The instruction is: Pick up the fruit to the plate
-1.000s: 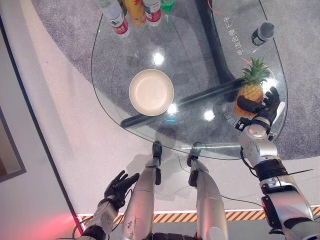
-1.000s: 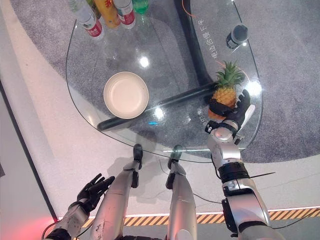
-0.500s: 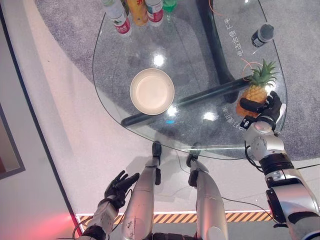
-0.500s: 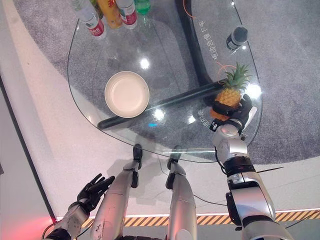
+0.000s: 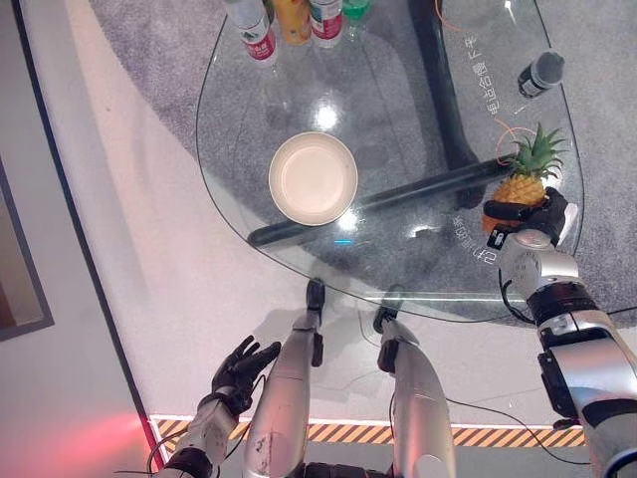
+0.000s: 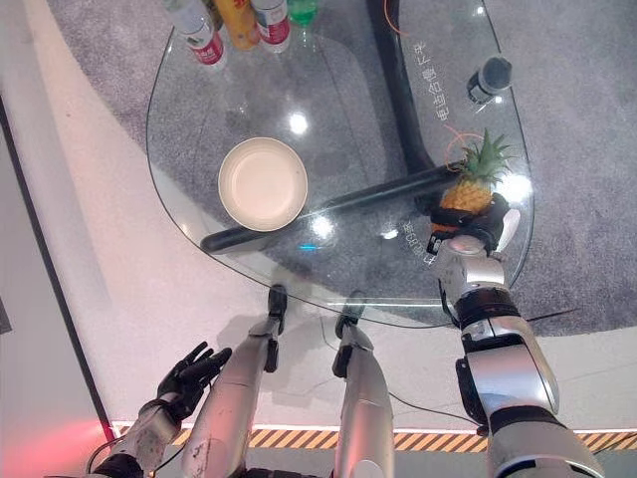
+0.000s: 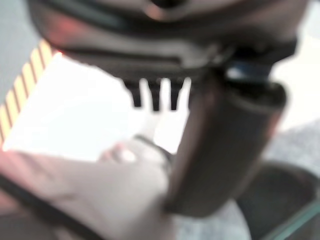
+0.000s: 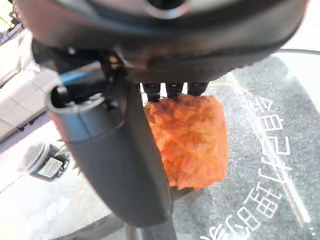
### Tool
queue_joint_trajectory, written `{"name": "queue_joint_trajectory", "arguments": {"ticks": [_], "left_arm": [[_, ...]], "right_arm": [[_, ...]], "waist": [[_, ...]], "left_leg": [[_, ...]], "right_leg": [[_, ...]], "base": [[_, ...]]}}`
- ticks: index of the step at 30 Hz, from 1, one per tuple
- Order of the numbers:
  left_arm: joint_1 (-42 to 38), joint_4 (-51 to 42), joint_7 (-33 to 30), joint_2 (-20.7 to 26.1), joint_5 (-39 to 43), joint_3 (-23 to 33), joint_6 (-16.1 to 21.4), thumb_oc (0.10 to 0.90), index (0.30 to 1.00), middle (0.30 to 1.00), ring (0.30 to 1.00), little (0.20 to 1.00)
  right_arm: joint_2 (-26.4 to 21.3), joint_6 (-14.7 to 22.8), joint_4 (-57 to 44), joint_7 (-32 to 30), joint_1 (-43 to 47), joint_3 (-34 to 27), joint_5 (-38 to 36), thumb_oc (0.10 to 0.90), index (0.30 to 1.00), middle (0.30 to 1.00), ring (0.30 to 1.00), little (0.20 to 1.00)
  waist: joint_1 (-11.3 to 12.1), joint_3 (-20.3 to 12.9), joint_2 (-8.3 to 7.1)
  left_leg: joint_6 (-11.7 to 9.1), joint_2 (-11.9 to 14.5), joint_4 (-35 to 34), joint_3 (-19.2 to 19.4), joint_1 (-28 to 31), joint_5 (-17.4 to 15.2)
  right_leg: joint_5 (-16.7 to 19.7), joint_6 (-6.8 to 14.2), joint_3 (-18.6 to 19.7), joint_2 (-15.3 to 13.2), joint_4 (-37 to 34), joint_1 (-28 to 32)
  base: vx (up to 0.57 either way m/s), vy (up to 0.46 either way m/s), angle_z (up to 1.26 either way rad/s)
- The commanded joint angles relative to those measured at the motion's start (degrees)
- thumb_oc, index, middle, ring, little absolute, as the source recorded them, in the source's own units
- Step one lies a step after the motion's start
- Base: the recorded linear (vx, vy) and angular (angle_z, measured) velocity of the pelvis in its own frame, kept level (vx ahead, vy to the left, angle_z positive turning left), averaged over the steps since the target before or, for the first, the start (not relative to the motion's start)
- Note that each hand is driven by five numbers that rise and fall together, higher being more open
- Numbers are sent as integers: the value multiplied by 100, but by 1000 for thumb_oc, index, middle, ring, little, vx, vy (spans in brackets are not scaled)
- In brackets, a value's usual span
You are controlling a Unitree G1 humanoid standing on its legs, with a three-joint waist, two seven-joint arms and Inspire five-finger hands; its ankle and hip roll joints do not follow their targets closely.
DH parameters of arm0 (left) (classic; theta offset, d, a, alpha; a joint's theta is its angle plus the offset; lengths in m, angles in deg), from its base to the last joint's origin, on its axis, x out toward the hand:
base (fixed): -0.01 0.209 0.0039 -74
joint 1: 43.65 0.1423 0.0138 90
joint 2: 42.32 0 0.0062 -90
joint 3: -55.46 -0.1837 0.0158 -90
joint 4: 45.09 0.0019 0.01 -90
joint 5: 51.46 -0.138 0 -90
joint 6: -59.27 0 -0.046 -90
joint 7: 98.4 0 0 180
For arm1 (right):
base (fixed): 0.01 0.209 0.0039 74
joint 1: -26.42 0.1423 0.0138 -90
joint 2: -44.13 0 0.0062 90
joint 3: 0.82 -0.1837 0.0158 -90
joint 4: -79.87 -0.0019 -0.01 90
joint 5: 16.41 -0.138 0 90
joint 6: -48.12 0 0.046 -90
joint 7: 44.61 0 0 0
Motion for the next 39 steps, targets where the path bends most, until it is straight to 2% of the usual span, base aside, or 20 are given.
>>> {"name": "queue_joint_trajectory", "arguments": {"ticks": [1, 2, 4, 5, 6, 7, 16, 24, 29, 32, 39], "left_arm": [[262, 20, 115, 74, 180, -165, 24, 800, 900, 900, 900, 900], [262, 20, 115, 74, 180, -165, 24, 800, 900, 900, 900, 900], [252, 17, 147, 78, 187, -186, 25, 800, 900, 900, 900, 900], [255, 18, 182, 89, 191, -187, 30, 800, 900, 900, 900, 900], [258, 29, 214, 85, 188, -178, 39, 800, 900, 900, 900, 900], [268, 14, 217, 90, 190, -185, 34, 800, 900, 900, 900, 900], [329, -90, 254, 132, 216, -196, 42, 800, 900, 900, 900, 900], [312, -145, 191, 131, 282, -191, 284, 800, 900, 900, 900, 900], [315, -212, 117, 151, 326, -104, 538, 800, 900, 900, 900, 900], [328, -437, 107, 199, 404, -18, 899, 800, 900, 900, 900, 900], [287, -974, -86, 267, 571, 156, 1359, 800, 900, 900, 900, 900]], "right_arm": [[-145, -271, 35, 454, 120, 356, -422, 800, 900, 900, 900, 900], [-145, -271, 35, 454, 120, 356, -422, 800, 900, 900, 900, 900], [-175, -536, 270, 671, 207, 427, -510, 800, 900, 900, 900, 900], [-188, -585, 377, 713, 246, 456, -546, 525, 665, 665, 665, 625], [-205, -605, 464, 816, 269, 465, -569, 284, 458, 458, 458, 384], [-216, -590, 508, 879, 288, 473, -559, 100, 300, 300, 300, 200], [-283, -661, 465, 1025, 355, 504, -430, 100, 300, 300, 300, 200], [-280, -552, 331, 1080, 277, 509, -489, 100, 300, 300, 300, 200], [-224, -368, 1, 959, 179, 485, -631, 100, 300, 300, 300, 200], [-212, -198, -502, 761, -41, 396, -837, 100, 300, 300, 300, 200], [-58, 213, -1556, 492, -515, 159, -932, 100, 300, 300, 300, 200]], "waist": [[133, -97, 310], [133, -97, 310], [166, -97, 325], [182, -97, 332], [195, -97, 333], [205, -97, 334], [230, -97, 337], [211, -97, 339], [186, -97, 326], [131, -97, 303], [24, -97, 272]], "left_leg": [[42, -449, 168, -67, -84, -344], [42, -449, 168, -67, -84, -344], [40, -460, 181, -91, -110, -333], [36, -453, 178, -97, -120, -329], [37, -456, 182, -104, -127, -328], [35, -456, 184, -107, -129, -327], [33, -445, 207, -94, -109, -334], [37, -437, 237, -86, -115, -343], [25, -421, 227, -58, -30, -348], [19, -396, 198, -27, 62, -352], [16, -354, 124, 41, 251, -350]], "right_leg": [[23, 51, -387, 194, 295, -47], [23, 51, -387, 194, 295, -47], [28, 48, -401, 184, 316, -74], [25, 48, -409, 177, 332, -92], [23, 51, -417, 176, 337, -93], [19, 51, -425, 174, 339, -88], [9, 61, -458, 158, 393, -79], [-8, 63, -429, 165, 442, -99], [-41, 60, -419, 172, 461, -27], [-69, 71, -400, 181, 478, 38], [-115, 81, -356, 209, 471, 180]], "base": [[4, 4, 7], [9, 11, 9], [17, 10, 8], [22, 6, 7], [18, 3, 6], [18, 2, 5], [0, 0, 0], [0, 0, 0], [0, 0, 0], [0, 0, 0], [-6, -8, -2]]}}
